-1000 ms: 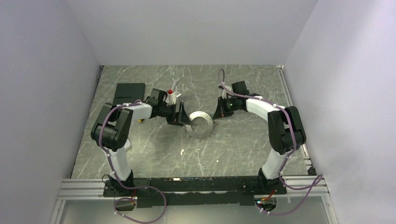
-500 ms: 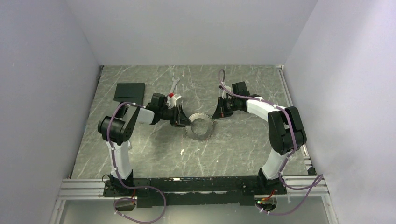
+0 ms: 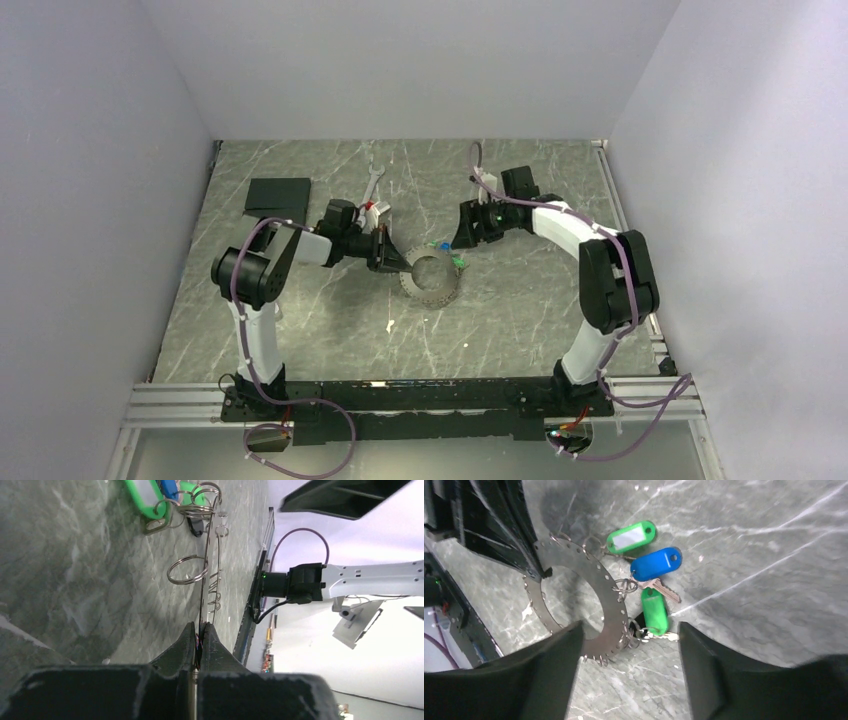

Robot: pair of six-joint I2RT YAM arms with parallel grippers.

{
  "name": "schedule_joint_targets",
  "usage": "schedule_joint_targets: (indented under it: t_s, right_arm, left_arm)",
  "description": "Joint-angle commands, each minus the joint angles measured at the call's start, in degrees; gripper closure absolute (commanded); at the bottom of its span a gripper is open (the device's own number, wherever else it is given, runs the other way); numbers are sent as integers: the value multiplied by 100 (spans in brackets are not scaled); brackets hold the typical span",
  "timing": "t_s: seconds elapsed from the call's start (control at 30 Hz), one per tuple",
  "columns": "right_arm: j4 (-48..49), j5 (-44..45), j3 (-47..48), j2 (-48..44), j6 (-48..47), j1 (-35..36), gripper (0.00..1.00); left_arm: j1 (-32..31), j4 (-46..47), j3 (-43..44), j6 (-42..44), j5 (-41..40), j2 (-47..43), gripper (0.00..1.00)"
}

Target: Remove the keys from the keyring

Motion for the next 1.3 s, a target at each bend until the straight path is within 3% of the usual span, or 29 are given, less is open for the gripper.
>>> schedule_joint_targets:
  t_s: [0.0, 0.1, 0.23, 0.37, 0.5, 0.73, 0.97, 1.27]
  right_arm:
    - [-380, 108, 531, -672, -927, -162, 18]
    - [-272, 51, 335, -1217, -1530, -157, 1]
    - [94, 217, -263, -1940, -2186, 202, 0]
    - [324, 1249, -731, -2264, -2849, 992, 1]
    - [320, 2037, -892, -2190, -3284, 1681, 4]
    - [645, 3144, -1293, -2262, -4037, 2903, 24]
    - [1282, 3185, -1770, -2195, -4449, 3058, 37]
    - [2168, 3506, -2032, -1988, -4704, 3236, 43]
  left_arm:
    - [98, 153, 217, -663, 319, 150, 100]
    - [222, 255, 256, -1096, 424, 260, 100]
    - [392, 152, 376, -1624, 564, 401, 100]
    - [454, -1063, 863, -1324, 734, 588, 100]
    - [472, -1804, 1297, -1387, 917, 834, 100]
    - [513, -1208, 1153, -2058, 1170, 991, 100]
    - [509, -748, 1085, -2373, 1395, 1004, 100]
    - [485, -559, 1035, -2515, 1446, 1054, 100]
